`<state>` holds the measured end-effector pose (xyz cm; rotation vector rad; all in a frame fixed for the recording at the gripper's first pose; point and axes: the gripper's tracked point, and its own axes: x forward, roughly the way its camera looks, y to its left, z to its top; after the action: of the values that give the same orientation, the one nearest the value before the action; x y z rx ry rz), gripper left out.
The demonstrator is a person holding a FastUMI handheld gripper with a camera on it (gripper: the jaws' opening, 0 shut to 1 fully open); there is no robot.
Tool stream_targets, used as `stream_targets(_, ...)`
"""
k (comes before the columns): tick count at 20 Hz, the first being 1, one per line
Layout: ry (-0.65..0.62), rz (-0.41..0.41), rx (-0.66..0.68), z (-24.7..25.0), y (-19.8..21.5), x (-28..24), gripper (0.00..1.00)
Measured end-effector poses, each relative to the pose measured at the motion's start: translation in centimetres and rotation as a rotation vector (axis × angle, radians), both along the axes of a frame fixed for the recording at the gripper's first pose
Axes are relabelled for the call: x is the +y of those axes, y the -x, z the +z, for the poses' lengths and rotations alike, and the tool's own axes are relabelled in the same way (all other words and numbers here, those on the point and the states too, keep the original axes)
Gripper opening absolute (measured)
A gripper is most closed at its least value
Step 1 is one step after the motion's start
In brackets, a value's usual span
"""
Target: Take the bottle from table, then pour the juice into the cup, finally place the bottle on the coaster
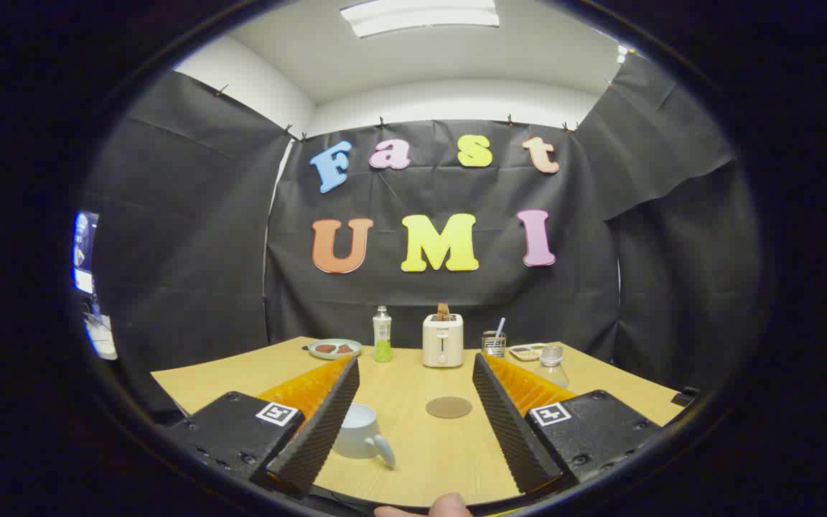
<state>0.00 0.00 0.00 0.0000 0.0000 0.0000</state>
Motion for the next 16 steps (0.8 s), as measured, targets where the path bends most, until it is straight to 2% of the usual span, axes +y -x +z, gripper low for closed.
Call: stream_targets(16, 0.004, -0.009, 0.003, 0.46, 0.58, 0.10, 1.00)
